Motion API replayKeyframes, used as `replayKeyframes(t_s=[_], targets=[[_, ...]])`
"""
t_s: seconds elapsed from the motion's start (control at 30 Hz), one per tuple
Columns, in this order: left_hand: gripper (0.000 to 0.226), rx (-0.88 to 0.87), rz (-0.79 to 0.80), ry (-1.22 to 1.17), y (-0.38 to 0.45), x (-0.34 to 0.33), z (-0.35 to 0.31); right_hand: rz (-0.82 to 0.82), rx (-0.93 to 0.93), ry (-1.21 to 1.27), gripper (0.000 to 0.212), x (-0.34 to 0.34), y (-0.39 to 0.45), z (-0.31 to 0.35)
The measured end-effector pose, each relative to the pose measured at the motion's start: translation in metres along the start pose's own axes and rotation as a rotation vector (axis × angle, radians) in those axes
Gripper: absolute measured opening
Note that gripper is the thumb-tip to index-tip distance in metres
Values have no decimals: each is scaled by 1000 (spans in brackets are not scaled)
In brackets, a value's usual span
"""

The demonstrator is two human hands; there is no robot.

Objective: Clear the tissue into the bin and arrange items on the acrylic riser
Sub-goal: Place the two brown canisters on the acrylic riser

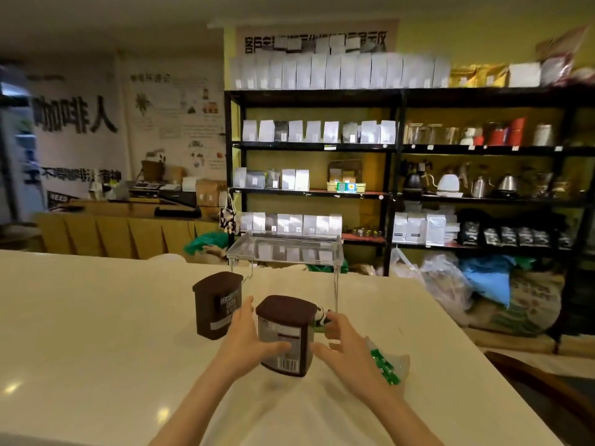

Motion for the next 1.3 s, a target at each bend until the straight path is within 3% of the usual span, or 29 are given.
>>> replayKeyframes(t_s=[0.17, 0.37, 0.67, 0.83, 0.97, 1.17, 1.3], targets=[[92, -85, 6, -216, 10, -31, 15, 117, -105, 140, 94, -39, 31, -17], [102, -107, -46, -285, 12, -40, 19, 168, -45, 311, 64, -50, 39, -14], [94, -125, -216, -172, 10, -31, 6, 96, -34, 252, 50, -33, 40, -4], [91, -127, -175, -218, 22, -18, -8, 16, -22, 180, 49, -23, 48, 13], [103, -122, -126, -223, 50, 5, -21, -42, 43, 136, 49, -9, 54, 46], [78, -294, -135, -319, 99, 47, -49, -153, 302, 58, 44, 15, 70, 111], [70, -312, -117, -406, 147, 74, -49, -120, 378, 95, 36, 20, 101, 144]])
Point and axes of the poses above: each hand's wrist, its own y-axis towards the middle knuckle, its own x-axis out of the back of the hand, z = x × y, the point moved 9 cm from there along y, towards the middle knuckle, and after that the axes turned 14 degrees about -x, right-handed, at the moved point
